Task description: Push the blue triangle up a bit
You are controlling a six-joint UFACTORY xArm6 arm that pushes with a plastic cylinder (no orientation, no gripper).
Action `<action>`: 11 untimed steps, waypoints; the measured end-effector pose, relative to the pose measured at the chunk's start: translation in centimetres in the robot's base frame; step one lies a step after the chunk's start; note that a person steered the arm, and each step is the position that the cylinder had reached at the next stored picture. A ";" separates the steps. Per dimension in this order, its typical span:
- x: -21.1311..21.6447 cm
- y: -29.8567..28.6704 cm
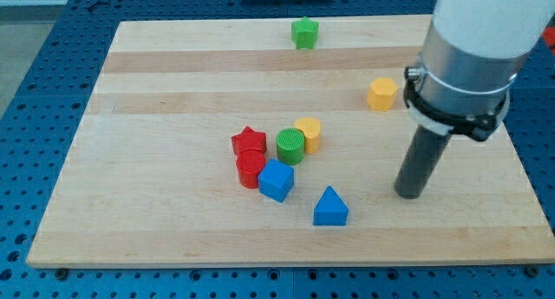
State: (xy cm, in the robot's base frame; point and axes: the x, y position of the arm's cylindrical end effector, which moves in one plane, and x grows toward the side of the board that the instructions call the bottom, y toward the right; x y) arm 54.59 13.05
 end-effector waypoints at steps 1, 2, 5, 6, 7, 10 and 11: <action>1.9 -4.9; 1.9 -4.9; -1.9 -6.4; 0.6 -2.1; 6.1 -1.7; 3.1 -8.7; 3.1 -8.7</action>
